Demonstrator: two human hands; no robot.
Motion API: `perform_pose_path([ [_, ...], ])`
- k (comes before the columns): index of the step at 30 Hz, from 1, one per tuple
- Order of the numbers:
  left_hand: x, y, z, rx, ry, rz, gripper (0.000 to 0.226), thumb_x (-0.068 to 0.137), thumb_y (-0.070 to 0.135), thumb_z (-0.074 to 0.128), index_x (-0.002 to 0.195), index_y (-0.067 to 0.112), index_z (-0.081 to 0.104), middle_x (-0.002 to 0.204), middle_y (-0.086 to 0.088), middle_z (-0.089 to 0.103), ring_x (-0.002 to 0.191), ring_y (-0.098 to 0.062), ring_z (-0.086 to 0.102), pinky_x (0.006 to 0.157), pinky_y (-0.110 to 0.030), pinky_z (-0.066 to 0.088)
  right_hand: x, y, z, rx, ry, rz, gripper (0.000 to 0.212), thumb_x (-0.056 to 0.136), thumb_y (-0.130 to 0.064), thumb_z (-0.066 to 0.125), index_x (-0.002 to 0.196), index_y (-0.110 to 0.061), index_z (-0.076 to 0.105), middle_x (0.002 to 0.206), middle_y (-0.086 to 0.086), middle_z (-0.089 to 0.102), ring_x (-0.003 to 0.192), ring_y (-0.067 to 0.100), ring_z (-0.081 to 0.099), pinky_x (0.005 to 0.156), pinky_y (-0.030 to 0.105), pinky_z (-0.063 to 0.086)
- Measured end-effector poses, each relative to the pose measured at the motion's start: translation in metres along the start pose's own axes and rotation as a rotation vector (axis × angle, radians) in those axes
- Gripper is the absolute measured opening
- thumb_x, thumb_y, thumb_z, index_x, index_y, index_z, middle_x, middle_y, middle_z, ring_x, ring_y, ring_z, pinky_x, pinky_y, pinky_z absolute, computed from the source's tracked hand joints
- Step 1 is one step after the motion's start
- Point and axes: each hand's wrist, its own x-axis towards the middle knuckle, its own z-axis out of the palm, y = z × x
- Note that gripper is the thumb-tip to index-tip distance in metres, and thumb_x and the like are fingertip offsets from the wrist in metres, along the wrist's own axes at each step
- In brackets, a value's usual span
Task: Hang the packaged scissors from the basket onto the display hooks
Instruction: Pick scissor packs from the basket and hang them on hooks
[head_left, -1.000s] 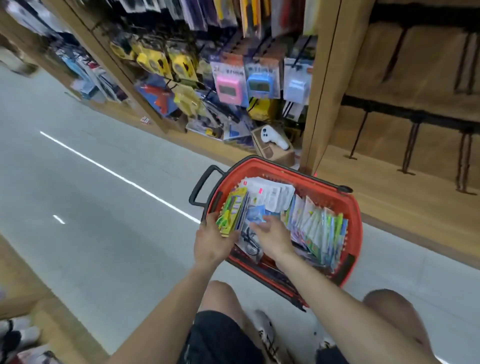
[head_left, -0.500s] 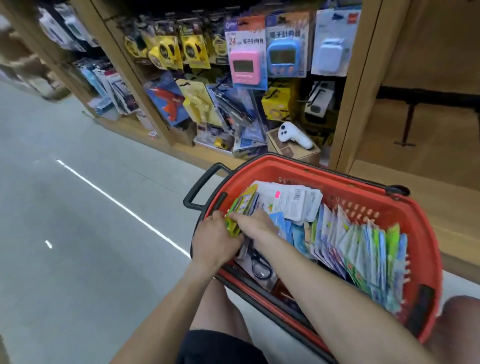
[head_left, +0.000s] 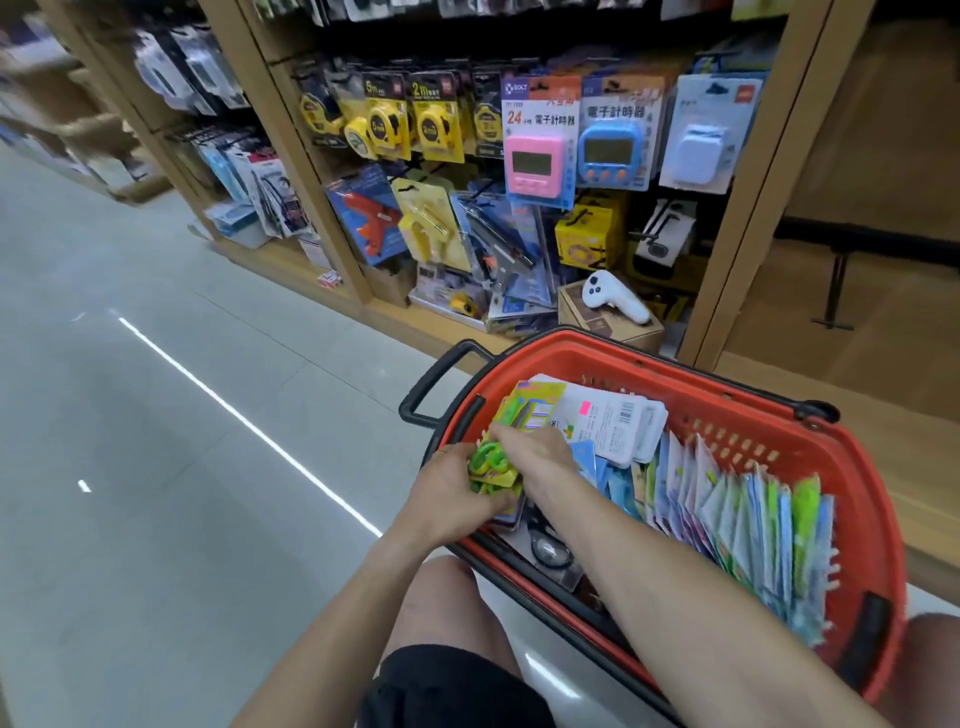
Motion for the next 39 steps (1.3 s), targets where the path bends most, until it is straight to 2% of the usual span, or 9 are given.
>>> perform_pose_path([
  [5, 0.001, -0.004, 0.0, -0.241, 0.017, -0.053, 0.075, 0.096, 0.055, 0.067, 0.154, 0.014, 0.046, 0.148, 0.0, 0.058, 0.139, -0.019, 0.053, 0.112, -0.034, 0.042, -0.01, -0.003, -0.025, 0.255, 0.006, 0.003, 0.071, 0.063, -0.044, 0.082, 0.121, -0.012, 0.058, 0.115, 0.008, 0.066, 0.106, 0.031, 0.065, 0.092, 0.043, 0.057],
  [12, 0.003, 0.004, 0.006, -0.449, 0.044, -0.103, 0.076, 0.099, 0.072, 0.047, 0.154, 0.019, 0.047, 0.153, 0.002, 0.055, 0.135, -0.018, 0.054, 0.11, -0.034, 0.039, 0.025, 0.018, -0.059, 0.531, -0.219, 0.059, 0.073, 0.057, -0.039, 0.091, 0.119, -0.011, 0.066, 0.117, 0.009, 0.071, 0.097, 0.027, 0.071, 0.083, 0.046, 0.062],
  [15, 0.001, 0.015, 0.0, -0.509, -0.035, -0.121, 0.093, 0.081, 0.093, 0.05, 0.15, 0.03, 0.049, 0.147, 0.007, 0.057, 0.122, -0.016, 0.062, 0.111, -0.042, 0.046, 0.004, 0.012, -0.084, 0.606, -0.35, 0.034, 0.032, 0.081, -0.032, 0.077, 0.105, -0.011, 0.072, 0.098, 0.012, 0.074, 0.085, 0.03, 0.07, 0.085, 0.045, 0.059],
  [17, -0.002, 0.026, -0.003, -0.636, -0.226, -0.137, 0.1, 0.072, 0.095, 0.059, 0.152, 0.037, 0.043, 0.148, 0.01, 0.055, 0.111, -0.021, 0.073, 0.097, -0.046, 0.058, -0.014, 0.005, -0.104, 0.628, -0.4, -0.023, 0.023, 0.088, -0.028, 0.07, 0.101, -0.009, 0.073, 0.092, 0.015, 0.075, 0.078, 0.03, 0.071, 0.081, 0.043, 0.06],
  [20, -0.004, 0.05, -0.002, -0.959, -0.434, -0.089, 0.1, 0.076, 0.079, 0.075, 0.158, 0.047, 0.029, 0.155, 0.008, 0.054, 0.107, -0.033, 0.077, 0.073, -0.038, 0.063, -0.031, -0.008, -0.132, 0.679, -0.356, -0.148, 0.039, 0.085, -0.022, 0.073, 0.119, -0.002, 0.073, 0.104, 0.019, 0.078, 0.083, 0.032, 0.072, 0.085, 0.048, 0.062],
  [26, -0.003, 0.134, 0.003, -1.125, -0.407, 0.159, 0.064, 0.083, 0.045, 0.085, 0.139, 0.042, 0.054, 0.131, 0.001, 0.074, 0.105, -0.024, 0.076, 0.072, -0.039, 0.063, -0.07, -0.039, -0.202, 0.732, -0.117, -0.39, 0.026, 0.083, -0.005, 0.077, 0.104, -0.003, 0.063, 0.08, 0.015, 0.073, 0.063, 0.027, 0.069, 0.063, 0.04, 0.06],
  [31, -0.009, 0.207, -0.007, -1.16, -0.427, 0.302, 0.067, 0.075, 0.056, 0.077, 0.136, 0.04, 0.055, 0.126, -0.001, 0.075, 0.096, -0.024, 0.077, 0.066, -0.036, 0.06, -0.098, -0.069, -0.256, 0.724, -0.051, -0.707, 0.008, 0.087, -0.006, 0.076, 0.094, -0.007, 0.077, 0.089, 0.015, 0.078, 0.074, 0.029, 0.073, 0.069, 0.035, 0.061],
  [35, -0.016, 0.254, -0.019, -1.168, -0.431, 0.384, 0.067, 0.08, 0.057, 0.073, 0.139, 0.031, 0.055, 0.112, -0.004, 0.077, 0.08, -0.021, 0.075, 0.055, -0.031, 0.058, -0.117, -0.093, -0.288, 0.705, 0.128, -0.918, 0.034, 0.079, -0.032, 0.089, 0.106, -0.016, 0.078, 0.105, 0.01, 0.08, 0.1, 0.034, 0.076, 0.09, 0.048, 0.06],
  [39, -0.02, 0.286, -0.035, -1.135, -0.514, 0.453, 0.074, 0.076, 0.069, 0.076, 0.135, 0.025, 0.065, 0.109, -0.008, 0.079, 0.075, -0.018, 0.075, 0.049, -0.028, 0.057, -0.138, -0.112, -0.311, 0.79, 0.254, -0.992, 0.04, 0.08, -0.023, 0.089, 0.113, -0.013, 0.068, 0.104, 0.006, 0.079, 0.098, 0.031, 0.077, 0.089, 0.05, 0.062],
])
